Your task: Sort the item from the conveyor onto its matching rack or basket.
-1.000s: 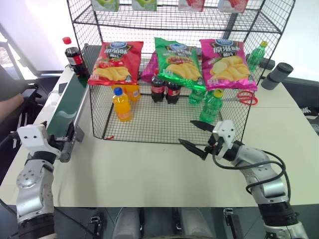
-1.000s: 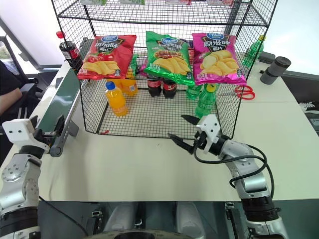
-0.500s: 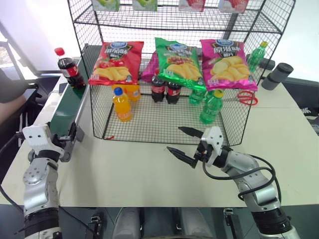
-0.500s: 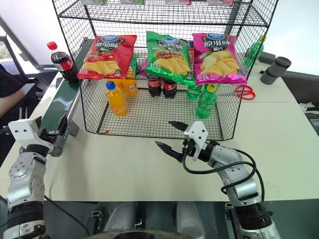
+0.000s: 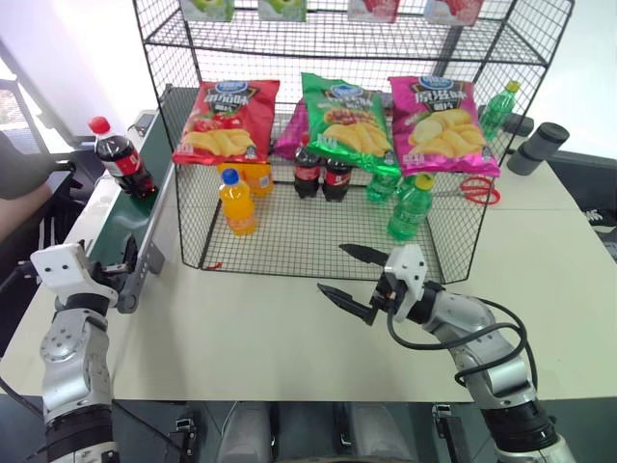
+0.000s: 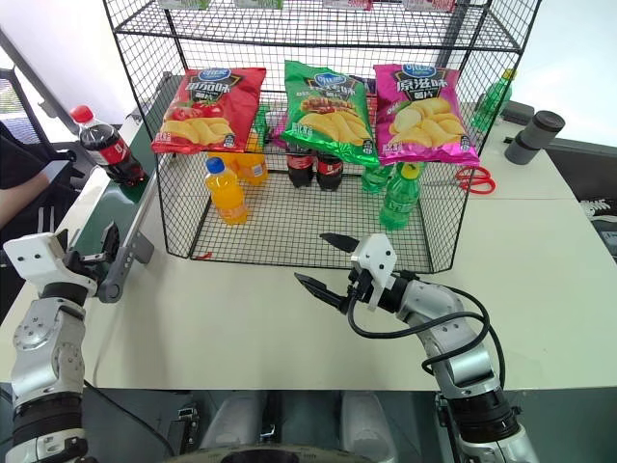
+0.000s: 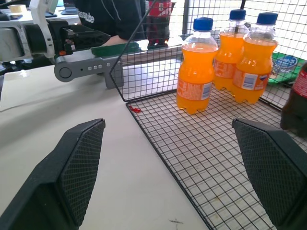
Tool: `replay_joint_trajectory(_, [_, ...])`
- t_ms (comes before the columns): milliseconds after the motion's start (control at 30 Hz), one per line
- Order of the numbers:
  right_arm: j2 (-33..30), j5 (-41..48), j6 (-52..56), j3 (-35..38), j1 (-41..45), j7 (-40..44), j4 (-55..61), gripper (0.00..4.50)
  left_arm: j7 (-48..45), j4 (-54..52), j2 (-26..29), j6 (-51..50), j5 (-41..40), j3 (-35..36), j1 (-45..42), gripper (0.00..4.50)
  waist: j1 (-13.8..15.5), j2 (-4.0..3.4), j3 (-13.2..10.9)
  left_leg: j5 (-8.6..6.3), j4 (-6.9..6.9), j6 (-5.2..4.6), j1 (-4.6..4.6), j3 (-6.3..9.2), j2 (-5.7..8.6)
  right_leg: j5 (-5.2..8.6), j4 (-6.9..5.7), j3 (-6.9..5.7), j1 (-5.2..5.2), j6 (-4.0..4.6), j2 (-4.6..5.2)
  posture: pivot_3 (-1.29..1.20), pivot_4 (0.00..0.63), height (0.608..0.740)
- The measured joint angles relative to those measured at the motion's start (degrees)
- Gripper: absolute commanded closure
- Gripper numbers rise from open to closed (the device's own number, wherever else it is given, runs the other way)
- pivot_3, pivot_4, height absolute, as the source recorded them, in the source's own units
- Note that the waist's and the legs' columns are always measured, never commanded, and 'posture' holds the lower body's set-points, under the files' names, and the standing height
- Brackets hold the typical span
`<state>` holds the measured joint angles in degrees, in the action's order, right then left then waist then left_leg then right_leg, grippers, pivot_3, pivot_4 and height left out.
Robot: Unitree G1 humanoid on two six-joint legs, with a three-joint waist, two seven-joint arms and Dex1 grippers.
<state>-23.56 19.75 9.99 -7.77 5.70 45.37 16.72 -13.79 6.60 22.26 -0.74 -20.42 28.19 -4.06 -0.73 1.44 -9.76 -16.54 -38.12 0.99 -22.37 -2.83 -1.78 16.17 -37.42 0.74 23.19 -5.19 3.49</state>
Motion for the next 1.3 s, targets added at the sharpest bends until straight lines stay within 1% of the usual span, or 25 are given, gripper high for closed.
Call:
replay_joint_trajectory(933, [1.16, -0.46, -0.23, -1.48, 0.21, -0.15, -0.30, 0.08, 2.00, 0.00, 0.00, 0.16, 0.01, 0.01, -0.02, 0.00, -0.06, 0.00, 0.00, 0.00, 0.00, 0.00, 0.00, 0.01, -0.01, 0.00, 0.00, 0.00, 0.00, 0.00, 0.01, 0.00, 0.150, 0.740])
replay_joint_trajectory(1033, [1.16, -0.45, -0.23, -1.71, 0.07, -0.15, -0.30, 0.00, 1.97, 0.01, 0.00, 0.19, -0.24, 0.46, -0.01, 0.82, -0.05, 0.00, 0.00, 0.00, 0.00, 0.00, 0.00, 0.01, -0.01, 0.00, 0.00, 0.00, 0.00, 0.00, 0.01, 0.00, 0.150, 0.740])
replay_joint_trajectory(1067, [1.16, -0.45, -0.22, -1.84, 0.04, -0.17, -0.30, 0.00, 1.85, 0.00, 0.01, 0.20, -0.27, 0.64, 0.03, 1.28, -0.06, 0.00, 0.00, 0.00, 0.00, 0.00, 0.00, 0.01, 0.00, 0.00, 0.00, 0.00, 0.00, 0.00, 0.02, 0.00, 0.150, 0.740])
replay_joint_trajectory(1100, [1.18, -0.45, -0.22, -1.95, 0.04, -0.19, -0.30, 0.00, 1.79, 0.00, -0.01, 0.27, -0.29, 0.64, 0.07, 1.65, -0.03, 0.00, 0.00, 0.00, 0.00, 0.00, 0.00, 0.01, 0.00, 0.00, 0.00, -0.01, 0.00, 0.00, 0.02, 0.00, 0.150, 0.740])
replay_joint_trajectory(1300, [1.18, -0.44, -0.21, -2.34, 0.05, -0.24, -0.29, 0.00, 1.26, -0.02, 1.00, -0.01, -1.22, 1.74, 0.24, 1.65, -0.03, 0.13, -0.01, 0.00, 0.00, 0.00, -0.03, 0.03, -0.01, 0.00, 0.01, -0.03, 0.02, 0.01, 0.04, 0.00, 0.150, 0.740])
